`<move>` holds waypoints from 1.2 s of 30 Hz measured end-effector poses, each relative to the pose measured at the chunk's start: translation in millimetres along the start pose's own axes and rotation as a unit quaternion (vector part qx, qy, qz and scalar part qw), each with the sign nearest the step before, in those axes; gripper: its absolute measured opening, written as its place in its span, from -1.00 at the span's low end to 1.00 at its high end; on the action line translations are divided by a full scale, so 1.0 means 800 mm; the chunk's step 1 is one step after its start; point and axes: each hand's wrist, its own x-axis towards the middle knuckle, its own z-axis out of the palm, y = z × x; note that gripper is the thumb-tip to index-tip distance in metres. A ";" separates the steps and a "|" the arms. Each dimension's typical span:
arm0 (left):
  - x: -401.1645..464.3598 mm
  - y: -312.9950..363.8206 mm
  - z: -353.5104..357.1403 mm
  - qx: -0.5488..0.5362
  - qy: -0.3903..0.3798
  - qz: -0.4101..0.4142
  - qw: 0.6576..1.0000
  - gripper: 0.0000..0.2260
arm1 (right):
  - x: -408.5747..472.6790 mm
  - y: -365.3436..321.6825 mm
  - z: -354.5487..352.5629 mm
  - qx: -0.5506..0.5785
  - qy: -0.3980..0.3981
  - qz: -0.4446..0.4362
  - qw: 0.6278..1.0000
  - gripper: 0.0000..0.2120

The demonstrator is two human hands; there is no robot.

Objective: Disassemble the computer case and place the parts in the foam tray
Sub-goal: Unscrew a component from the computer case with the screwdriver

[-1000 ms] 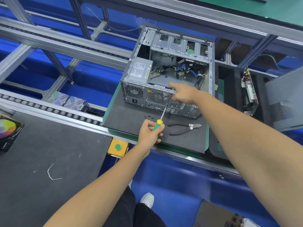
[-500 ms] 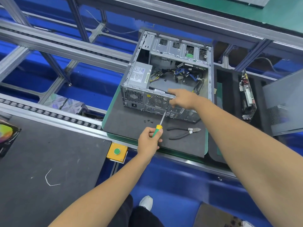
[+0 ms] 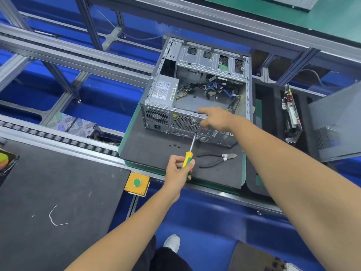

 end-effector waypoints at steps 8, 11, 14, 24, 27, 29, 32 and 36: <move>-0.009 0.007 0.005 0.025 0.006 -0.045 0.999 -0.74 | 0.000 0.000 0.000 0.007 0.003 0.009 1.000 -0.36; -0.012 0.015 0.011 -0.067 -0.030 -0.105 0.992 -0.75 | 0.000 0.000 0.000 0.011 0.006 0.014 1.000 -0.42; -0.013 0.009 0.015 -0.038 -0.028 -0.073 0.996 -0.62 | 0.000 -0.001 0.000 0.009 0.011 0.016 1.000 -0.45; -0.002 0.005 0.000 0.031 0.006 -0.021 0.999 -0.73 | -0.005 -0.005 -0.003 0.003 0.009 0.013 1.000 -0.40; -0.004 0.012 -0.002 0.068 -0.018 -0.030 0.997 -0.67 | -0.005 -0.006 -0.004 0.002 0.008 0.011 1.000 -0.38; -0.004 0.017 -0.003 0.066 -0.033 -0.063 0.995 -0.63 | -0.006 -0.006 -0.004 0.004 0.006 0.010 1.000 -0.38; -0.003 0.019 -0.001 0.051 -0.031 -0.071 0.996 -0.65 | -0.007 -0.006 -0.005 0.002 0.004 0.008 1.000 -0.38; -0.003 0.012 -0.003 0.070 -0.008 -0.018 0.997 -0.65 | -0.006 -0.006 -0.004 0.009 0.007 0.011 1.000 -0.35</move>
